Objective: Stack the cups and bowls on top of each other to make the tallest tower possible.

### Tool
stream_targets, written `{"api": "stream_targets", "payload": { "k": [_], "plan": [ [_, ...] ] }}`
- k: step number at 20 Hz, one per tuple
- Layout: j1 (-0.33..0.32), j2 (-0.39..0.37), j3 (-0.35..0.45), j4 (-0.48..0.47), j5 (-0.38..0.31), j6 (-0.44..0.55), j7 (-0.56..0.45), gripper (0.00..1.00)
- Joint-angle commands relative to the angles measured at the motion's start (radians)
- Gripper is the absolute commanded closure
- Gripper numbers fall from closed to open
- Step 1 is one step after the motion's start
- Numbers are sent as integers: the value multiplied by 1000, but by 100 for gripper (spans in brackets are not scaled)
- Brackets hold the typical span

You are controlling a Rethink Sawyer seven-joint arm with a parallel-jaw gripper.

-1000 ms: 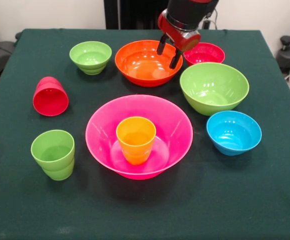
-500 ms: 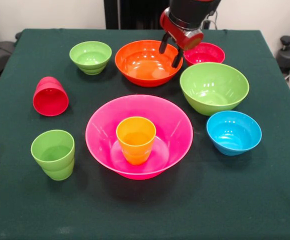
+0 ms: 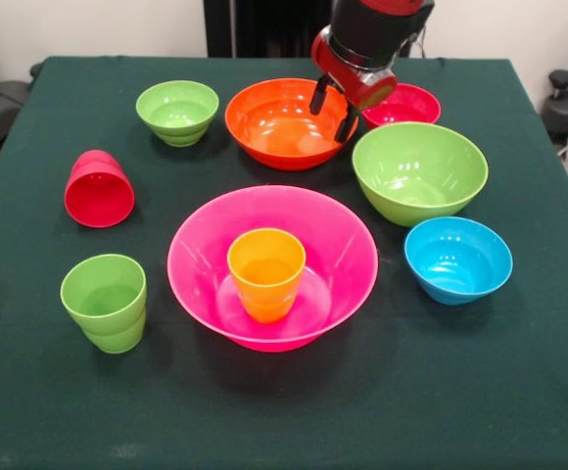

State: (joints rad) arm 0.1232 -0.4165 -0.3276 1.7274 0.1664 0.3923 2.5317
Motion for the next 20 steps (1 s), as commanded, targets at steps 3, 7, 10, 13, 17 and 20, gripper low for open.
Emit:
{"api": "stream_targets", "payload": {
  "k": [3, 7, 10, 13, 17, 20],
  "plan": [
    [-15, 48, 82, -90, -20, 58, 32, 0],
    [-15, 50, 83, -94, -20, 58, 33, 0],
    [-10, 43, 81, -93, -19, 68, 36, 0],
    [-10, 43, 83, -99, -16, 74, 37, 0],
    [-16, 46, 83, -114, -19, 81, 28, 0],
    [-15, 32, 79, -114, -21, 102, 24, 0]
  ]
}}
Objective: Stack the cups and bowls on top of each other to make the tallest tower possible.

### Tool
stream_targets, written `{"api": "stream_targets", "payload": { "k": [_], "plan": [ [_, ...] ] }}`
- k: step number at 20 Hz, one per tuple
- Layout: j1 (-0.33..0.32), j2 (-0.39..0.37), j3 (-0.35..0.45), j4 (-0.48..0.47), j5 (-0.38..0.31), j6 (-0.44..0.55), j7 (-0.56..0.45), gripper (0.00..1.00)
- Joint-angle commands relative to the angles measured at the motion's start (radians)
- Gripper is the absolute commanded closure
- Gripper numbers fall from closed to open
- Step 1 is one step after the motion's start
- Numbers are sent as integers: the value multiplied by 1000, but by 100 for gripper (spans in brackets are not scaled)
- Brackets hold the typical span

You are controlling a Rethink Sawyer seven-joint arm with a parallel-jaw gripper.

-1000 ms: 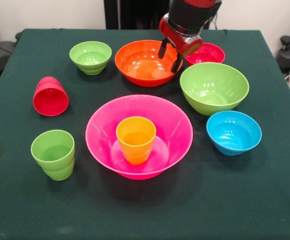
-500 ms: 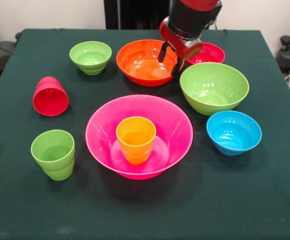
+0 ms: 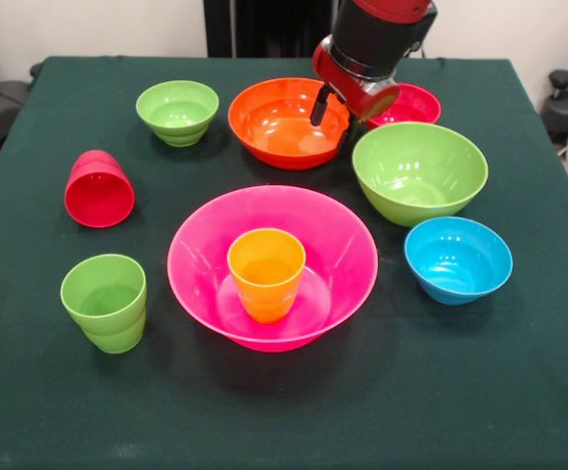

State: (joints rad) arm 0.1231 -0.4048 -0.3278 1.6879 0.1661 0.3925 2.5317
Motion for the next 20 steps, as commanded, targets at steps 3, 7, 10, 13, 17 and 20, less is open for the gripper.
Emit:
{"api": "stream_targets", "payload": {
  "k": [3, 7, 10, 13, 17, 20],
  "plan": [
    [-17, 18, 79, -81, -23, 110, 20, 0],
    [-28, 55, 88, -80, -25, 53, 24, 0],
    [-27, 73, 89, -71, -31, 17, 28, 0],
    [-30, 83, 94, -56, -34, -13, 31, 0],
    [-30, 95, 95, -51, -37, -35, 35, 0],
    [-26, 102, 90, -57, -38, -36, 35, 0]
  ]
}}
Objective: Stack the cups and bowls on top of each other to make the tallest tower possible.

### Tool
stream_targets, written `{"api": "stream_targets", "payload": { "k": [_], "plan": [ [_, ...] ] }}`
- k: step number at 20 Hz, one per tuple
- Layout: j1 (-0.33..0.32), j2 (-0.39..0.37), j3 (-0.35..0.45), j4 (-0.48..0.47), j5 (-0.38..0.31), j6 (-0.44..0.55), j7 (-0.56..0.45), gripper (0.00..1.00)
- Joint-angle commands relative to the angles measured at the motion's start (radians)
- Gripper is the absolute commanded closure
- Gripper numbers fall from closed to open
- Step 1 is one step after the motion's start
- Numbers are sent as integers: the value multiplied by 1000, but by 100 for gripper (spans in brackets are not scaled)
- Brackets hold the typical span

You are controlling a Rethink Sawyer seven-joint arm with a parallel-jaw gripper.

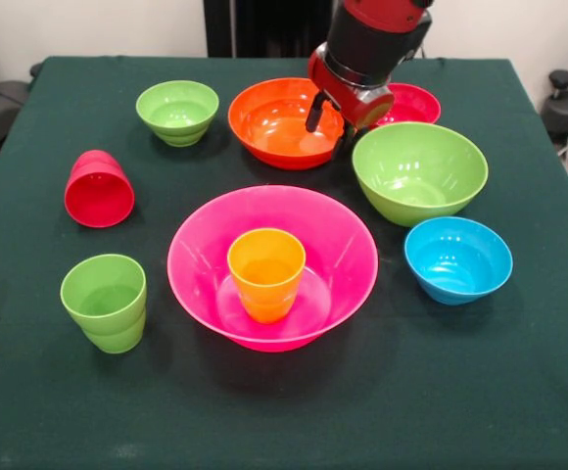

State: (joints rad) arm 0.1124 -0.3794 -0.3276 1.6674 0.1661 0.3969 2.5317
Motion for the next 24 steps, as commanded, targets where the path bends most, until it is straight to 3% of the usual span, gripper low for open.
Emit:
{"api": "stream_targets", "payload": {
  "k": [1, 24],
  "plan": [
    [-15, 79, 87, -39, -40, -43, 34, 0],
    [-5, 86, 85, -60, -41, 14, 14, 0]
  ]
}}
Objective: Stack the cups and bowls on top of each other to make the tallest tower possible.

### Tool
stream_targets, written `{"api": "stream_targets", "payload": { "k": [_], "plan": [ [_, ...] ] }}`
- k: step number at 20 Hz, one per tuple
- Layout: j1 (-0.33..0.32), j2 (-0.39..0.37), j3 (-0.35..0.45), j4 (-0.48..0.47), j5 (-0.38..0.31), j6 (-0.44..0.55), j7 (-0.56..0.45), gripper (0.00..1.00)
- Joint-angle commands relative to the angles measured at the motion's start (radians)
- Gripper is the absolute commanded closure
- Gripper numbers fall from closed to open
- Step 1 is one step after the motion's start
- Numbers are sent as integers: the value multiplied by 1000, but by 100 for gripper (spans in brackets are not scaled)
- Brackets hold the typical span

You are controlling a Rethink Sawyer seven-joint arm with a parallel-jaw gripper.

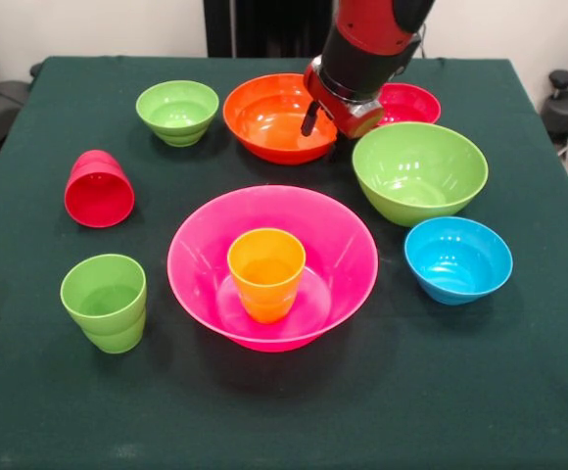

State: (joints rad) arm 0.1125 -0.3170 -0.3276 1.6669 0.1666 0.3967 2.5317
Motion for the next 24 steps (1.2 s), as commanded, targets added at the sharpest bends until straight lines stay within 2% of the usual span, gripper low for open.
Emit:
{"api": "stream_targets", "payload": {
  "k": [1, 14, 18, 24],
  "plan": [
    [-6, 22, 85, -60, -42, 16, 13, 100],
    [-10, 15, 87, -61, -39, 23, 8, 100],
    [-23, -26, 96, -44, -51, 16, -14, 100],
    [-32, -129, 96, -13, -86, 90, -65, 100]
  ]
}}
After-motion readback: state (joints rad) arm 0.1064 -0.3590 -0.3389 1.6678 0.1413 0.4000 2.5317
